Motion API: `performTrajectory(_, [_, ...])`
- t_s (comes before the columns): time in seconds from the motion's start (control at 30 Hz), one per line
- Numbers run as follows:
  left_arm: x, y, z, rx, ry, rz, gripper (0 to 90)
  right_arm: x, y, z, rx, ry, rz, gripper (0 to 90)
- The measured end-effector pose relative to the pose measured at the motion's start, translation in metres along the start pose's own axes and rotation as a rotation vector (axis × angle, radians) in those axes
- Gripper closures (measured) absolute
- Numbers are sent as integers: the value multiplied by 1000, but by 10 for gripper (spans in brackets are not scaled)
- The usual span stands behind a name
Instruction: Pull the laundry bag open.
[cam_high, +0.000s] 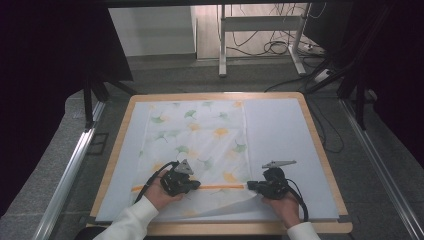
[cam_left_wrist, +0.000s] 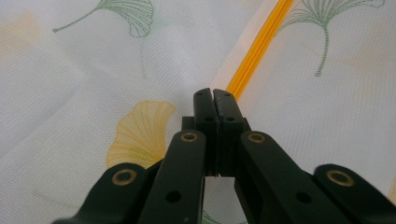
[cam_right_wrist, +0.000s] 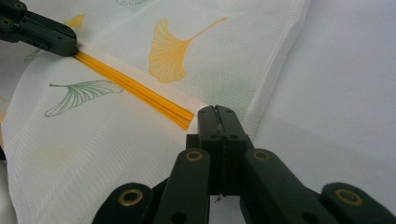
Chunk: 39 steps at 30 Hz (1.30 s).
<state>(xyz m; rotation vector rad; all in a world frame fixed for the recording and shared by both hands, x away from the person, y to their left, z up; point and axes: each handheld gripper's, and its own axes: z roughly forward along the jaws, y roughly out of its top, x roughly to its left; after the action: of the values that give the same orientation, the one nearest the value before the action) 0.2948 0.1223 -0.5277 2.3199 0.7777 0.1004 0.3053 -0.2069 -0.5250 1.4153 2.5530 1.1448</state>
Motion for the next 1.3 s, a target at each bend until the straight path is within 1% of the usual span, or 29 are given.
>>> performTrajectory(0.23, [0,-2,-2,5,8,7,900,0,0,0,0,0,0,893])
performTrajectory(0.47, [3,-7,-7,11,15,7,900,0,0,0,0,1,-1,894])
performTrajectory(0.9, [12,-19,-18,19,26,-19,900,0,0,0,0,0,0,893])
performTrajectory(1.3, [21,-34,-30,15,38,-47,900,0,0,0,-7,-2,0,894])
